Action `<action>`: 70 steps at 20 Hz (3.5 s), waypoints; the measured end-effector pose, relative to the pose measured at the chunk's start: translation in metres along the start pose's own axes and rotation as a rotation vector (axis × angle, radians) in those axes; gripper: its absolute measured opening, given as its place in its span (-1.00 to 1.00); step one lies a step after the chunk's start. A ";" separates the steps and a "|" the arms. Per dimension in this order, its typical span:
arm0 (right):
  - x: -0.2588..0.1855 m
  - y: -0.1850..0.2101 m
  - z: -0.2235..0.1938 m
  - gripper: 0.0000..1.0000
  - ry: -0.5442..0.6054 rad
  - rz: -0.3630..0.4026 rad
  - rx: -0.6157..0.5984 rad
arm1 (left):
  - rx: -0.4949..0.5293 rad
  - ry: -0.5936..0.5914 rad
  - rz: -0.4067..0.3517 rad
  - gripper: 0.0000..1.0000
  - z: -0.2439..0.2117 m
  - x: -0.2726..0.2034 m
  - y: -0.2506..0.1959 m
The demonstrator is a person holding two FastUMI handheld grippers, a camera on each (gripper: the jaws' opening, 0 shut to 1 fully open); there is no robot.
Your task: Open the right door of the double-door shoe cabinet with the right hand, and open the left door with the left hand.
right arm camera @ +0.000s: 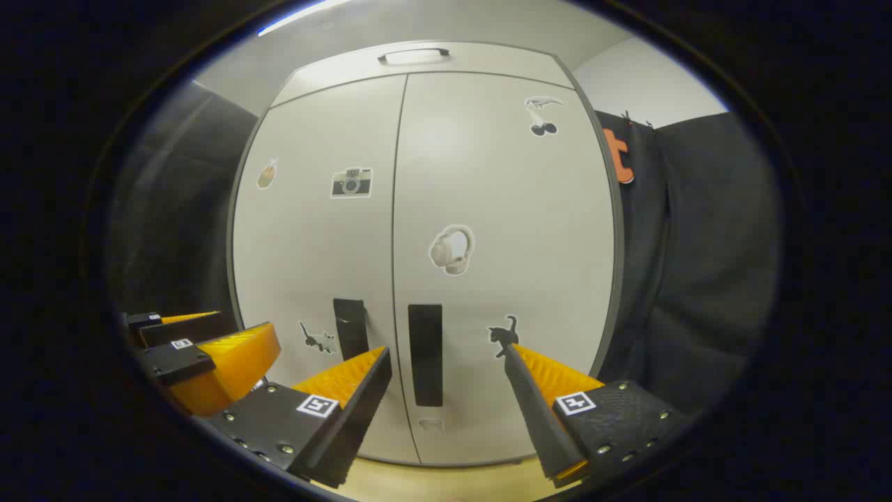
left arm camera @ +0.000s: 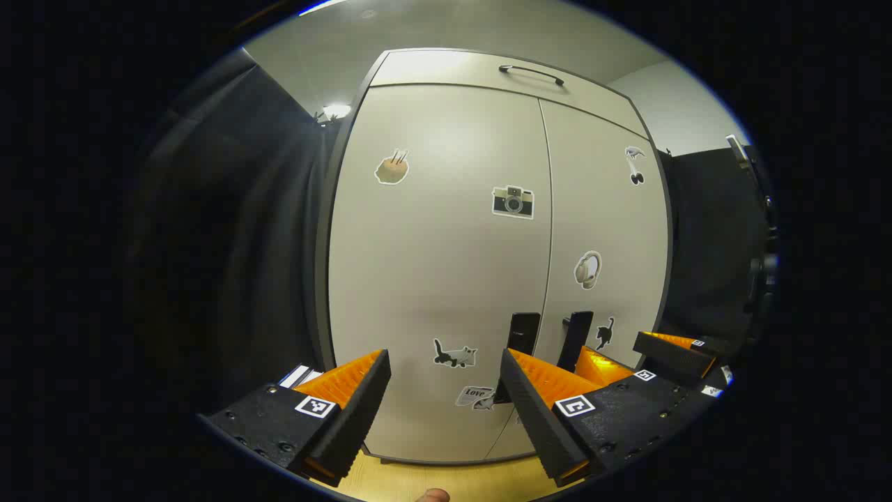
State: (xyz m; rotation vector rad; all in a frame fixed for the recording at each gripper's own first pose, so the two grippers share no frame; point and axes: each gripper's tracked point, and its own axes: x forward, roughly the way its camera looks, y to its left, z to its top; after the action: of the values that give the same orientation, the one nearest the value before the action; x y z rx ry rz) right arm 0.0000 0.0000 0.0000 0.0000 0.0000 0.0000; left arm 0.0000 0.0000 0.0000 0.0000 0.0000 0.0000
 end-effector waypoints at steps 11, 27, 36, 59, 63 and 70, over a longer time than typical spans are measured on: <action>0.012 0.008 -0.003 0.95 0.013 0.011 -0.007 | -0.008 -0.002 0.024 0.96 0.001 0.002 0.014; 0.054 0.024 -0.026 0.48 0.099 0.026 -0.007 | -0.020 0.027 0.061 0.96 -0.009 -0.003 0.037; 0.071 0.024 -0.036 -0.39 0.126 -0.015 -0.012 | -0.052 0.068 0.097 0.98 -0.022 -0.004 0.058; 0.030 0.000 -0.030 -0.55 0.145 0.268 0.033 | -0.035 0.069 -0.003 0.97 -0.021 -0.017 0.020; 0.023 -0.006 -0.030 -0.55 0.144 0.318 0.027 | -0.035 0.068 0.000 0.97 -0.021 -0.016 0.019; 0.017 -0.016 -0.029 -0.55 0.161 0.381 0.021 | -0.033 0.071 -0.013 0.97 -0.023 -0.013 0.010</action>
State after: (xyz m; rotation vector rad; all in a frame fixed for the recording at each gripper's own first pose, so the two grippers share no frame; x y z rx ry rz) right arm 0.0173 -0.0158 -0.0286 0.0210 0.1607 0.3807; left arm -0.0132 0.0099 -0.0226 -0.0330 0.0710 -0.0129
